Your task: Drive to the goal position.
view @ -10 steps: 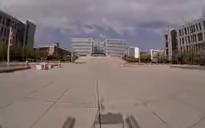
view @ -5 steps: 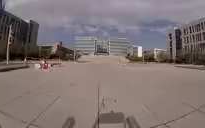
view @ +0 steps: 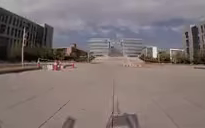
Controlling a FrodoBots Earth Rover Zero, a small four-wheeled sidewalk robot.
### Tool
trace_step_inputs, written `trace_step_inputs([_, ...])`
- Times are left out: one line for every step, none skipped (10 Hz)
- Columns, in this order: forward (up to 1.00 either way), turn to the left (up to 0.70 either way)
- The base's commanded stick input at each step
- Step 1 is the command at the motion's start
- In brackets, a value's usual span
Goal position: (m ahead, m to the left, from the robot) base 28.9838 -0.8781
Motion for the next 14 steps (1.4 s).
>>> trace_step_inputs([1.00, 0.00])
trace_step_inputs([1.00, 0.00])
trace_step_inputs([1.00, 0.00])
trace_step_inputs([1.00, 0.00])
trace_step_inputs([1.00, 0.00])
trace_step_inputs([1.00, 0.00])
trace_step_inputs([1.00, 0.00])
trace_step_inputs([1.00, 0.00])
trace_step_inputs([1.00, 0.00])
trace_step_inputs([1.00, 0.00])
trace_step_inputs([1.00, 0.00])
trace_step_inputs([1.00, 0.00])
trace_step_inputs([1.00, 0.00])
trace_step_inputs([0.82, 0.00])
